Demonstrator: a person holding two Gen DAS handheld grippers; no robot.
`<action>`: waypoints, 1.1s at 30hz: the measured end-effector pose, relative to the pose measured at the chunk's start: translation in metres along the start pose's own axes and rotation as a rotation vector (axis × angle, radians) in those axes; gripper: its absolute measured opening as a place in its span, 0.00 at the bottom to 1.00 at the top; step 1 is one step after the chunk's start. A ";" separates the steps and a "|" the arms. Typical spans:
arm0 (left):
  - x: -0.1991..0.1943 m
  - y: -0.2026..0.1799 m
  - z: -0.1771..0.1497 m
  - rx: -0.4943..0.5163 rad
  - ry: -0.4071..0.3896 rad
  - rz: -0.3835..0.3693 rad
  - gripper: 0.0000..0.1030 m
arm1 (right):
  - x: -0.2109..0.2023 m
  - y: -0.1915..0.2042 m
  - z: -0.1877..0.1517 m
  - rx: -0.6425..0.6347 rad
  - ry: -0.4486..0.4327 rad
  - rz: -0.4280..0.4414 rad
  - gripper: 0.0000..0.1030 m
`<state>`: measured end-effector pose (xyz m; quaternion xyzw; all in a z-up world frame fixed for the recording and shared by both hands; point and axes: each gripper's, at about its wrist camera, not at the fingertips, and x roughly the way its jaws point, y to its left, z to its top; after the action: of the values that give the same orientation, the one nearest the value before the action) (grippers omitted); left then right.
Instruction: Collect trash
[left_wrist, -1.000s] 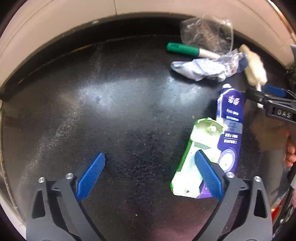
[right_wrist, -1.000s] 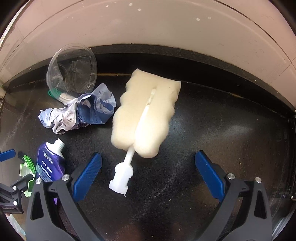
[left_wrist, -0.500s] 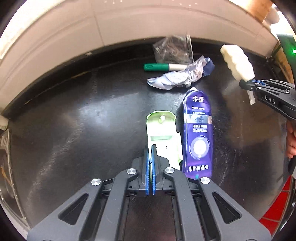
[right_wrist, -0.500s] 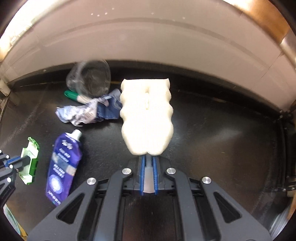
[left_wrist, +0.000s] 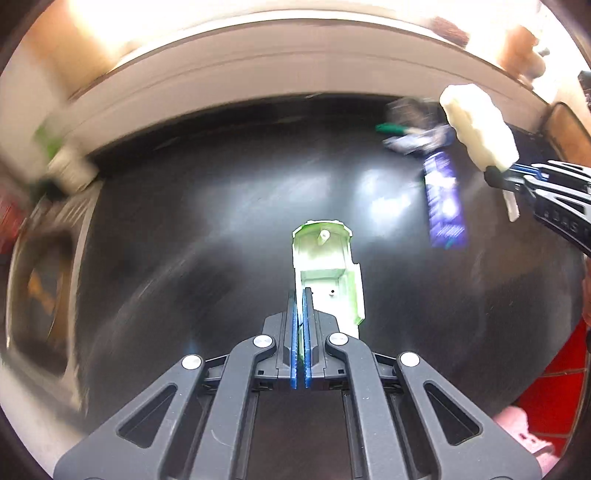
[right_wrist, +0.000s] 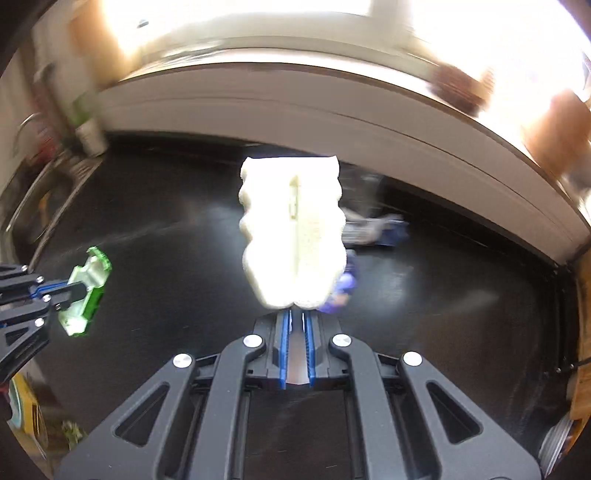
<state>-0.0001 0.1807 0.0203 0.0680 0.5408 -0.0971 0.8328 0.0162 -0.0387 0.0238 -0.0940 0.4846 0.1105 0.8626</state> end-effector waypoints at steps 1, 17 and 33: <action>-0.005 0.018 -0.018 -0.022 0.005 0.024 0.01 | -0.002 0.019 -0.001 -0.033 -0.005 0.015 0.08; -0.013 0.180 -0.384 -0.597 0.138 0.179 0.01 | -0.012 0.370 -0.153 -0.583 0.065 0.419 0.08; 0.042 0.189 -0.436 -0.804 0.064 0.152 0.01 | 0.056 0.428 -0.223 -0.676 0.188 0.448 0.08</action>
<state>-0.3263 0.4562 -0.1937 -0.2204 0.5547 0.1858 0.7805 -0.2573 0.3170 -0.1621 -0.2737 0.5061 0.4394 0.6898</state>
